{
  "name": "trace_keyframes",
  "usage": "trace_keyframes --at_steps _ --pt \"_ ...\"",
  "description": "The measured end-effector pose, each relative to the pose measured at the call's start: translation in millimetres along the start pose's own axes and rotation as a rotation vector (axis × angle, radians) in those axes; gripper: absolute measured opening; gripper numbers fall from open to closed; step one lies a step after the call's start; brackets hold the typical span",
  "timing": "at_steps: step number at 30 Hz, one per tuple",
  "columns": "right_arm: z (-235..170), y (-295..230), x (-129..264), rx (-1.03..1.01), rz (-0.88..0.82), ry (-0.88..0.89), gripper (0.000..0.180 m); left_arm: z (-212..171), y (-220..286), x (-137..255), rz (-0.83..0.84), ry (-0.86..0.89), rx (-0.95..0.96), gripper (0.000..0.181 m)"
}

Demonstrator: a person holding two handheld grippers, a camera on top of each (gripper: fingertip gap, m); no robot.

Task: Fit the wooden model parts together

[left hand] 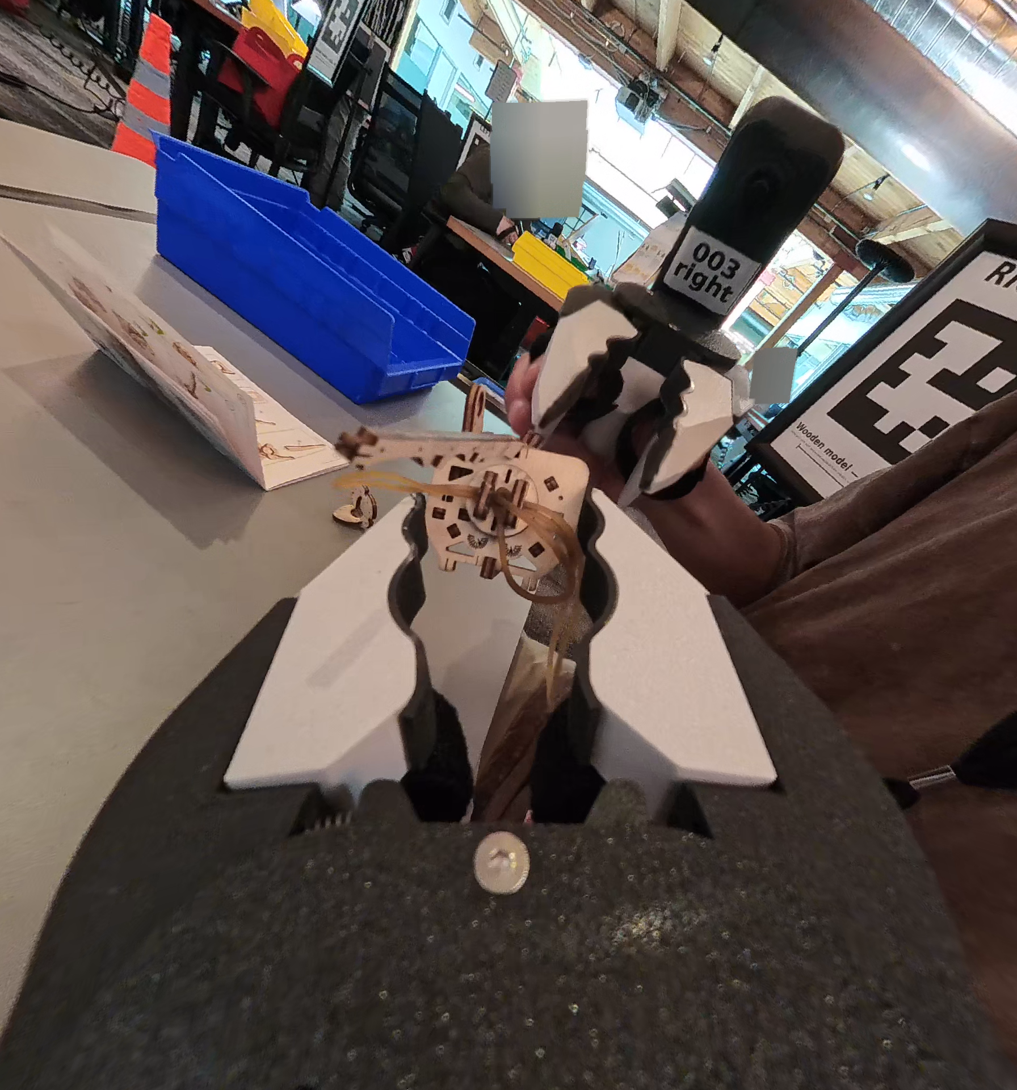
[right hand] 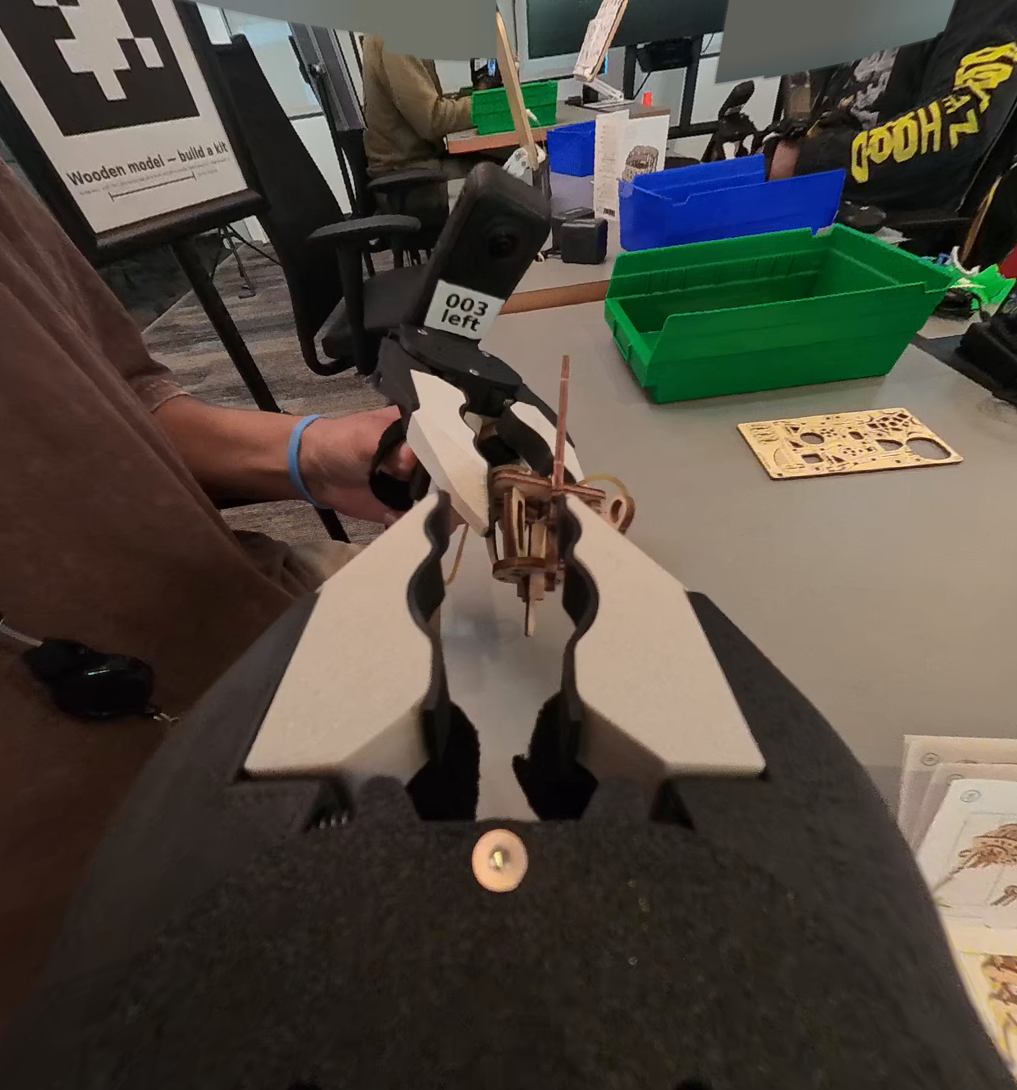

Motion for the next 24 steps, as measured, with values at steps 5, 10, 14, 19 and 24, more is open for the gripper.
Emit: trace_keyframes --at_steps 5,10,14,19,24 --pt "-2.2 1.0 -0.1 0.023 -0.018 -0.033 0.035 0.4 -0.1 0.0 -0.007 0.005 0.008 0.050" --pt "-7.8 1.3 -1.5 0.021 -0.013 -0.059 0.035 1.7 0.0 1.0 -0.027 0.023 0.029 0.049" --pt "-3.3 1.9 3.3 0.058 -0.062 -0.024 0.035 1.2 -1.8 1.4 -0.016 0.020 0.030 0.049" --pt "3.6 3.7 7.6 0.071 -0.100 -0.006 0.014 0.7 -1.4 1.2 -0.011 0.009 0.016 0.049" --pt "-5.2 6.4 2.0 0.025 -0.085 -0.032 0.009 -0.9 1.8 -1.4 -0.013 -0.005 0.002 0.050"
Point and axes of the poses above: each gripper's, where its closed fingertips meet, x back along the fingers, z out of its top, y = z × x across the jaws, the point moved 8 cm from there along x, back along the fingers, and after that the axes turned 2 degrees about z, right-handed, at the moved point
